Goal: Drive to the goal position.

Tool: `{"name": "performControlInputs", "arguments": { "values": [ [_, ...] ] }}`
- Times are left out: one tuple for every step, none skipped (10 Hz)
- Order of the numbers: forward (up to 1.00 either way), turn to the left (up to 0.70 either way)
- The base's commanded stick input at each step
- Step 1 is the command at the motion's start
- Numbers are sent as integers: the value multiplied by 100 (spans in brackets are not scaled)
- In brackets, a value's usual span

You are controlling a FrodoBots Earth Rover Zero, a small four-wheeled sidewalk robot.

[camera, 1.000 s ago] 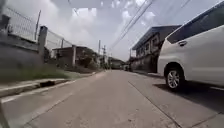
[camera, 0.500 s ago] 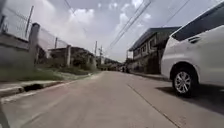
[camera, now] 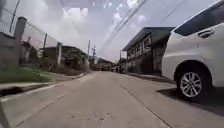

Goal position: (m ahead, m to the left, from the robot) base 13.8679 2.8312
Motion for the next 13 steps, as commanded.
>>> {"name": "performControlInputs", "arguments": {
  "values": [
    [100, -8],
    [100, -7],
    [100, 0],
    [100, -14],
    [100, -27],
    [100, -17],
    [100, -2],
    [100, -23],
    [100, 0],
    [100, 0],
    [100, -27],
    [100, 0],
    [100, 0]
  ]
}}
